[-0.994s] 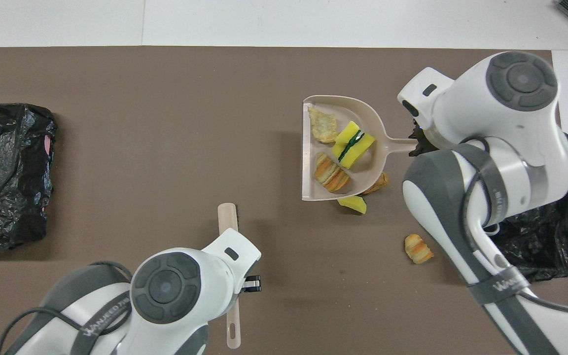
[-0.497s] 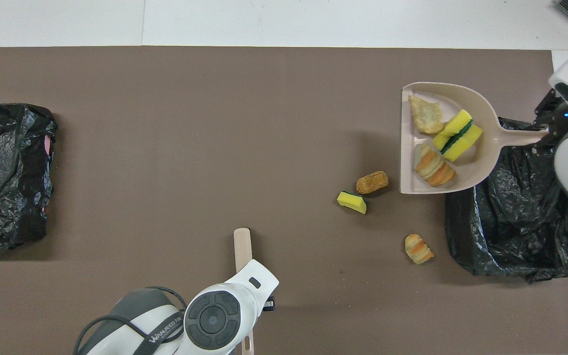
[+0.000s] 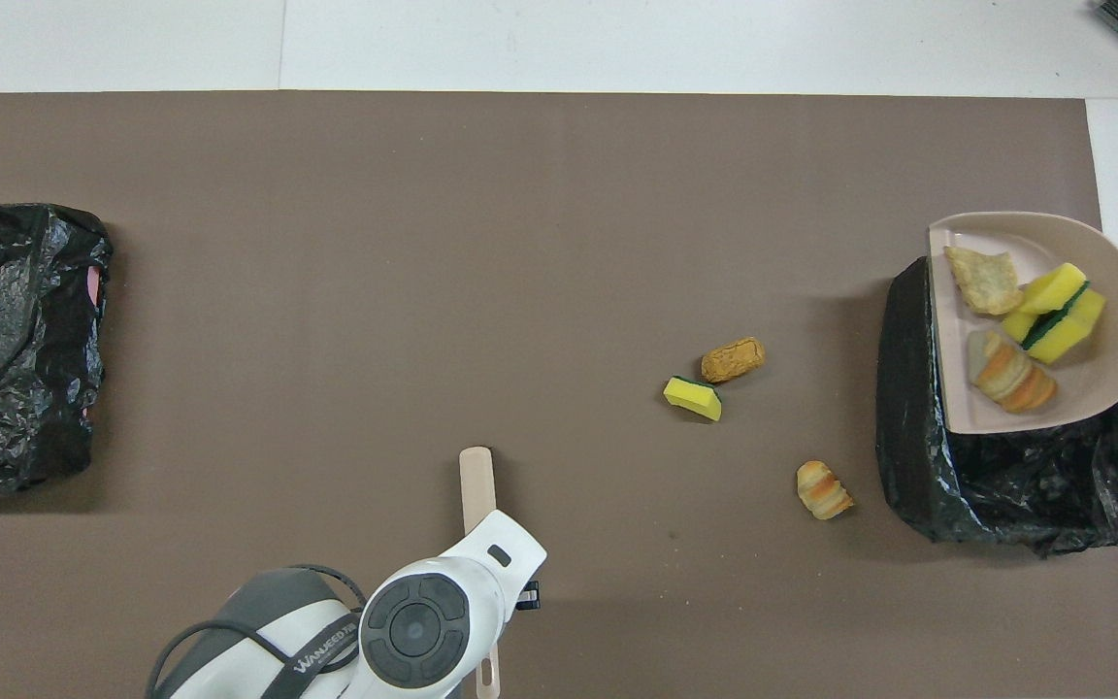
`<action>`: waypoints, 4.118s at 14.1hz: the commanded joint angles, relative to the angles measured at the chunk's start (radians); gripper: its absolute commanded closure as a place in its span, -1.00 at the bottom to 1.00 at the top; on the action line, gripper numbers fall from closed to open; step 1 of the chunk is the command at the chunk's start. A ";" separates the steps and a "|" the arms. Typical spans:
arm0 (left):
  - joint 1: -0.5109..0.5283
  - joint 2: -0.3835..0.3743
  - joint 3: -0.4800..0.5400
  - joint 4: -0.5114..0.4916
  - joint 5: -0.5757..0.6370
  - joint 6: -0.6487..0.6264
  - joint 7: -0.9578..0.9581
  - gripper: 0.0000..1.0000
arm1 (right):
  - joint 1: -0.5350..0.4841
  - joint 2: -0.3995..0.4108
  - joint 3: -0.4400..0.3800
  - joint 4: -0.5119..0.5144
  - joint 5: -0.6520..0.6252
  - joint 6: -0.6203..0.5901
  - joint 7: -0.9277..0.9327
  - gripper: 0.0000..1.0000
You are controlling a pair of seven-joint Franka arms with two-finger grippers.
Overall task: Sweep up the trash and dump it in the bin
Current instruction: 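Tilt the dustpan over the bag while the left gripper sets down the brush, then lift the emptied dustpan away from the bag with the right gripper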
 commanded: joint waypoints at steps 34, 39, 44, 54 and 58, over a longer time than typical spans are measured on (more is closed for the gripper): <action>0.798 0.073 0.021 0.856 0.146 -0.717 0.781 -1.00 | 0.257 -0.325 0.031 -0.409 -0.713 0.017 0.434 1.00; 0.801 0.063 0.021 0.845 0.146 -0.713 0.773 -1.00 | 0.256 -0.328 0.033 -0.266 -0.515 -0.076 0.280 1.00; 0.798 0.029 0.017 0.856 0.145 -0.756 0.770 -1.00 | 0.253 -0.325 0.031 -0.214 -0.512 -0.083 0.214 1.00; 0.803 0.023 0.021 0.853 0.146 -0.750 0.775 -1.00 | 0.237 -0.328 0.036 -0.206 -0.007 -0.118 0.577 1.00; 0.801 0.024 0.020 0.853 0.146 -0.750 0.776 -1.00 | 0.327 -0.319 0.042 -0.206 0.077 -0.130 0.830 1.00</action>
